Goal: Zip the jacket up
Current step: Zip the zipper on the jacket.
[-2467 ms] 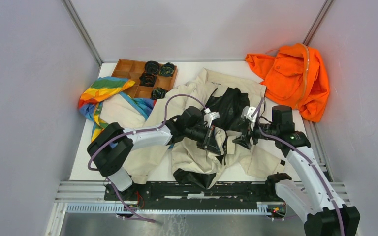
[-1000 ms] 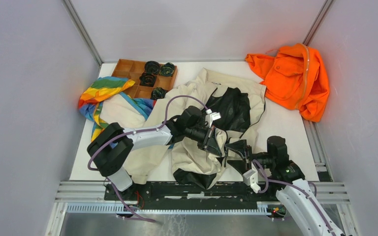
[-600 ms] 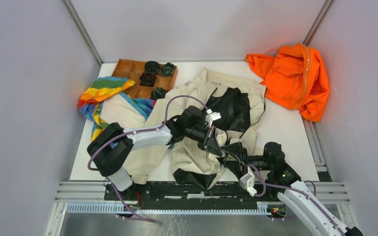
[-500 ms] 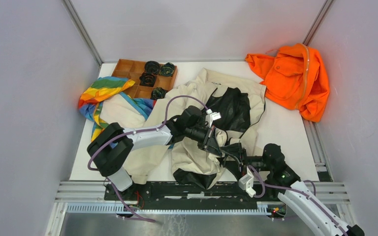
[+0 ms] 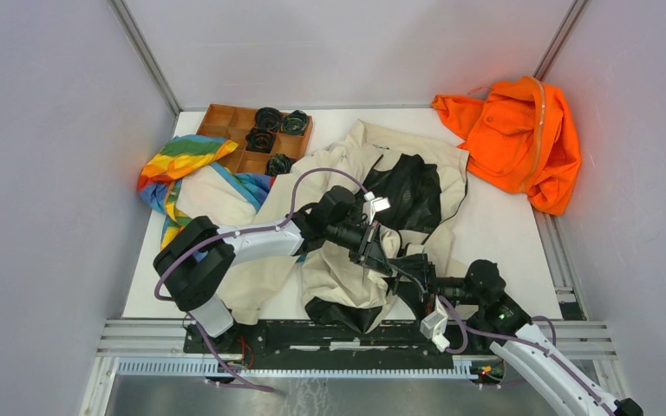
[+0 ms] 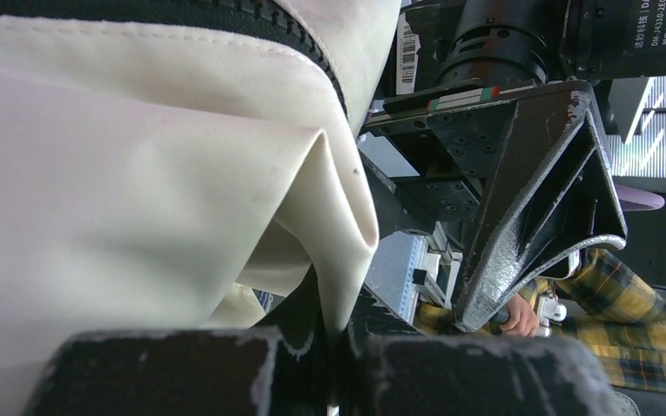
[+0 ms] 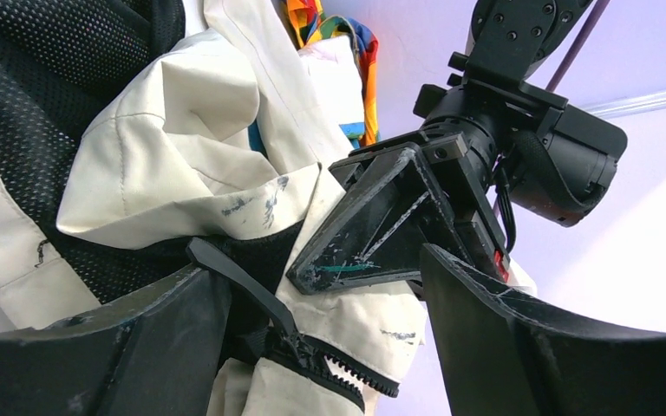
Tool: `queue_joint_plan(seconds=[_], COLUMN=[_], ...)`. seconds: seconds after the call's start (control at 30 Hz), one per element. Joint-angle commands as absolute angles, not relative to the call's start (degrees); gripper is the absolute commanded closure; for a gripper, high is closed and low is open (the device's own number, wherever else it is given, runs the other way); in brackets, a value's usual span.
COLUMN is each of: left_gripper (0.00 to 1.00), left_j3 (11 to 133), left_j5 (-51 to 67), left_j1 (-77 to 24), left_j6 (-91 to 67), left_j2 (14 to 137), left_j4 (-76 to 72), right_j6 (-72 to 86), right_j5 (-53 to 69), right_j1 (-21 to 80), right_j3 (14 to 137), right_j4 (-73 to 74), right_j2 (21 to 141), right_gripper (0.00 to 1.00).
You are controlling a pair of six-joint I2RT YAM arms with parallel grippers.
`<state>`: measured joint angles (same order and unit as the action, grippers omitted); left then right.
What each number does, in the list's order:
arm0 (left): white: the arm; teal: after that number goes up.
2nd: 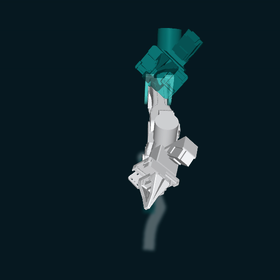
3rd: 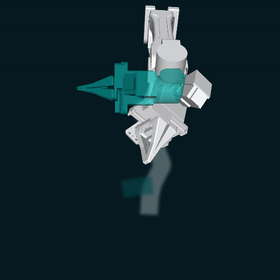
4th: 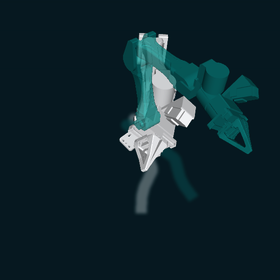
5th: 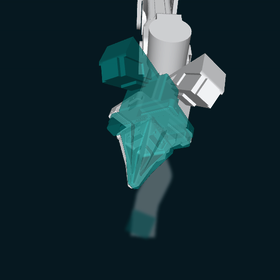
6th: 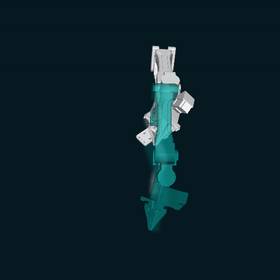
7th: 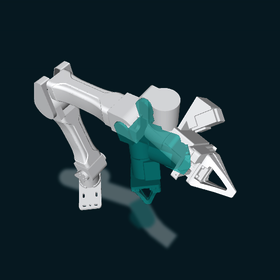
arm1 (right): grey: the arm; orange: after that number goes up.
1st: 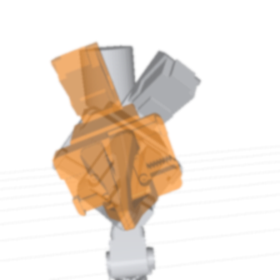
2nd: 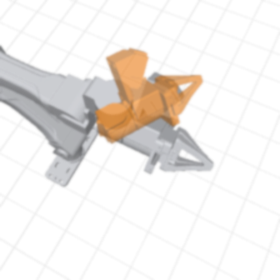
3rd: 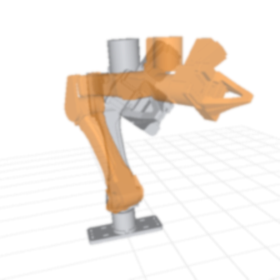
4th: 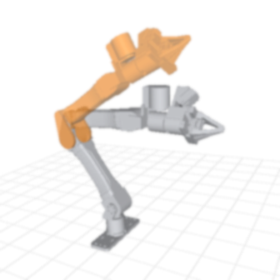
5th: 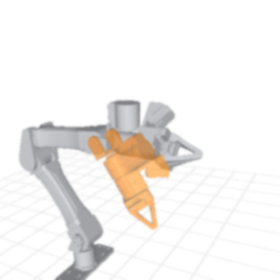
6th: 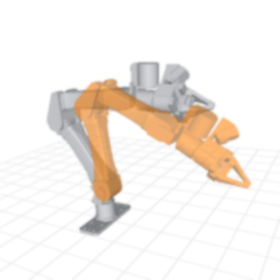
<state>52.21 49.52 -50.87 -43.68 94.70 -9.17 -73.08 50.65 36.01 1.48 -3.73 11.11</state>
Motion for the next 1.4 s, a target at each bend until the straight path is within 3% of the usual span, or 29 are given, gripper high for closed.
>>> queue_joint_plan(seconds=[0.0,0.63,1.0,1.37], left_gripper=[0.98,0.98,0.98,0.98], left_j3=[52.0,51.1,51.2,51.5], left_j5=[51.1,51.2,51.3,51.9], left_j1=[-51.1,-51.1,-51.2,-51.1], left_j6=[-45.2,-45.6,-45.8,-45.7], left_j2=[94.7,94.7,95.0,95.5], left_j4=[-11.2,-12.3,-12.3,-12.3], right_j6=[-72.2,-71.1,-71.3,-73.8], right_j5=[48.9,49.3,50.3,52.0], right_j1=[36.4,36.4,36.4,36.5], right_j3=[3.5,6.4,7.0,9.1], right_j4=[-1.0,2.4,3.0,7.9], right_j2=[10.2,10.2,11.2,11.8], right_gripper=[0.18,0.33,0.53,0.65])
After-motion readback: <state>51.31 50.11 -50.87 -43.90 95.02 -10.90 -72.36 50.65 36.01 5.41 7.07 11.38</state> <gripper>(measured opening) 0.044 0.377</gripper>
